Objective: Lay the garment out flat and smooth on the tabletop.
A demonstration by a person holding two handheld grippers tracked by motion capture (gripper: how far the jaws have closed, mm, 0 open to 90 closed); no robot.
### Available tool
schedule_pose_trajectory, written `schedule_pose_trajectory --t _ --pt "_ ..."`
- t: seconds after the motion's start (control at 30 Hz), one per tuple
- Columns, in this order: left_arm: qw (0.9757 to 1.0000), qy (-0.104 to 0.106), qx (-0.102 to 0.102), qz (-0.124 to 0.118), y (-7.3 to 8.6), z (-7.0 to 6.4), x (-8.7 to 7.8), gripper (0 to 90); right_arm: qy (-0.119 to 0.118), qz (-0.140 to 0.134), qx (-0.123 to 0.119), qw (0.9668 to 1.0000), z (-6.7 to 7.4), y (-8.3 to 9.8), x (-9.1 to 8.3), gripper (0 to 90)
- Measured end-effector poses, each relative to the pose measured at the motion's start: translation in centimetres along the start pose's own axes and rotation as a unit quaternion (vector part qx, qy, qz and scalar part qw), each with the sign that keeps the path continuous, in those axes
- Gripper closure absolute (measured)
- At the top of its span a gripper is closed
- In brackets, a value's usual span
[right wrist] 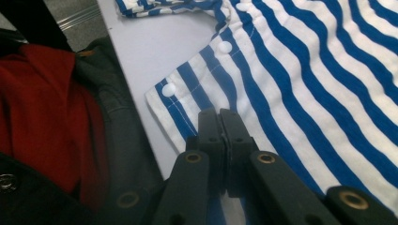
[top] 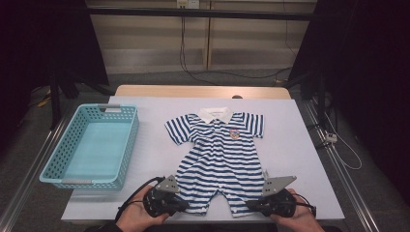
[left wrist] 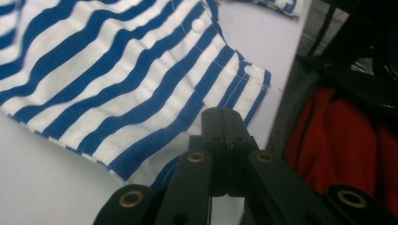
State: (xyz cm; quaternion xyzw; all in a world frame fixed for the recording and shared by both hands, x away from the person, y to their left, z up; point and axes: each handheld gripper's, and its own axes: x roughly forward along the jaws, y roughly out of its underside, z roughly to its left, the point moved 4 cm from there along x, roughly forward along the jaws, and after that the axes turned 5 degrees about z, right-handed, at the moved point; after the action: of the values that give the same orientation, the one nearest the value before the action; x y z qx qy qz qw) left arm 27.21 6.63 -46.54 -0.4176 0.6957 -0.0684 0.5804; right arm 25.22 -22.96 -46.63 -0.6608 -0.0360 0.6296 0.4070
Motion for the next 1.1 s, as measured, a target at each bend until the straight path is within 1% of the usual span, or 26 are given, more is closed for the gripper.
schedule_pose_trajectory --t 0.03,0.07,0.1,0.13,0.2,0.23,0.27,0.3,0.33,0.4,0.43,0.47,0.5,0.53,0.57,0.6,0.67,0.7,0.73,0.77,0.83,0.9,0.93,0.97,1.0,1.1 --pt "1.0000 0.006 -0.002 0.005 0.1 -0.2 -0.1 89.8 -0.001 0.001 -0.004 1.0000 0.1 0.0 0.1 88.8" --pt "0.9998 0.017 -0.006 -0.005 0.1 -0.7 0.1 89.8 -0.003 0.001 -0.005 1.0000 0.2 0.0 0.1 87.8" --pt "0.9998 0.017 0.004 -0.003 0.1 -0.9 0.0 89.7 -0.004 0.002 -0.002 1.0000 0.3 0.0 0.1 87.1" --pt "0.9997 0.023 0.006 -0.003 0.1 -1.0 0.1 89.3 -0.009 0.001 -0.001 1.0000 0.4 0.0 0.1 85.9" --pt "0.9991 0.041 0.002 -0.009 0.1 -1.1 0.0 88.7 -0.010 -0.004 -0.001 0.9999 0.3 0.0 0.0 82.1" --pt "0.9986 0.050 0.019 -0.004 0.1 -0.9 -0.3 87.5 -0.015 -0.010 0.005 0.9998 0.3 -0.1 -0.1 79.5" --pt "0.9984 0.043 0.037 0.010 0.1 -0.6 -0.6 85.2 -0.014 -0.018 0.008 0.9997 0.2 -0.2 -0.3 77.7" --pt "0.9985 0.044 0.034 0.002 0.0 -0.5 -0.8 82.5 -0.014 -0.026 0.016 0.9994 0.0 -0.2 -0.5 75.3" --pt "0.9988 0.037 0.030 -0.003 -0.1 -0.3 -1.0 80.5 -0.010 -0.033 0.023 0.9991 -0.2 -0.3 -0.7 73.1" --pt "0.9991 0.029 0.020 -0.025 -0.5 0.3 -1.5 75.4 0.002 -0.049 0.037 0.9981 -0.9 -0.3 -1.2 71.9" --pt "0.9991 0.023 0.020 -0.031 -0.5 0.8 -1.8 73.3 0.009 -0.057 0.048 0.9972 -1.2 -0.3 -1.4 70.4" --pt "0.9991 0.006 0.016 -0.038 -0.6 1.1 -2.0 72.0 0.019 -0.065 0.056 0.9961 -1.5 -0.3 -1.6 69.0" --pt "0.9990 -0.026 0.018 -0.032 -0.7 1.7 -2.4 69.3 0.032 -0.071 0.064 0.9949 -2.0 -0.3 -1.8 68.1" --pt "0.9988 -0.020 0.008 -0.044 -0.6 2.2 -2.4 68.0 0.046 -0.072 0.070 0.9939 -2.4 -0.2 -2.0 67.9" --pt "0.9986 -0.030 0.002 -0.044 -0.5 2.6 -2.6 67.9 0.062 -0.068 0.079 0.9925 -2.8 -0.1 -2.1 66.7" --pt "0.9980 -0.052 0.000 -0.036 -0.4 3.1 -2.6 66.9 0.079 -0.065 0.087 0.9910 -3.3 0.1 -2.2 66.1" --pt "0.9968 -0.071 -0.010 -0.034 -0.1 3.5 -2.5 63.0 0.104 -0.059 0.101 0.9877 -4.3 0.5 -2.3 64.3" --pt "0.9970 -0.072 -0.007 -0.028 -0.1 3.6 -2.5 62.2 0.115 -0.054 0.110 0.9857 -4.8 0.7 -2.4 63.8" --pt "0.9967 -0.074 -0.012 -0.032 0.0 3.6 -2.4 60.4 0.121 -0.049 0.115 0.9848 -5.2 0.9 -2.5 63.7" --pt "0.9964 -0.080 -0.013 -0.026 0.0 3.7 -2.4 59.5 0.126 -0.045 0.118 0.9840 -5.6 1.1 -2.5 62.9" --pt "0.9965 -0.082 -0.007 -0.016 0.2 3.9 -2.2 59.4 0.136 -0.034 0.129 0.9816 -6.2 1.4 -2.4 62.7" --pt "0.9954 -0.095 -0.013 -0.006 0.4 4.1 -2.0 58.5 0.137 -0.023 0.134 0.9811 -6.7 1.7 -2.1 62.5" --pt "0.9970 -0.076 -0.011 -0.011 0.4 4.2 -1.8 58.4 0.134 -0.018 0.137 0.9813 -6.8 1.7 -1.9 63.0" --pt "0.9960 -0.088 -0.014 -0.002 0.5 4.3 -1.8 58.3 0.132 -0.014 0.135 0.9819 -6.9 1.7 -1.7 63.3" --pt "0.9959 -0.090 -0.013 0.000 0.6 4.4 -1.6 57.7 0.128 -0.008 0.140 0.9818 -6.9 1.8 -1.5 63.6" --pt "0.9958 -0.090 -0.011 0.000 0.6 4.3 -1.6 56.6 0.136 -0.008 0.132 0.9818 -7.0 1.6 -1.3 75.0"
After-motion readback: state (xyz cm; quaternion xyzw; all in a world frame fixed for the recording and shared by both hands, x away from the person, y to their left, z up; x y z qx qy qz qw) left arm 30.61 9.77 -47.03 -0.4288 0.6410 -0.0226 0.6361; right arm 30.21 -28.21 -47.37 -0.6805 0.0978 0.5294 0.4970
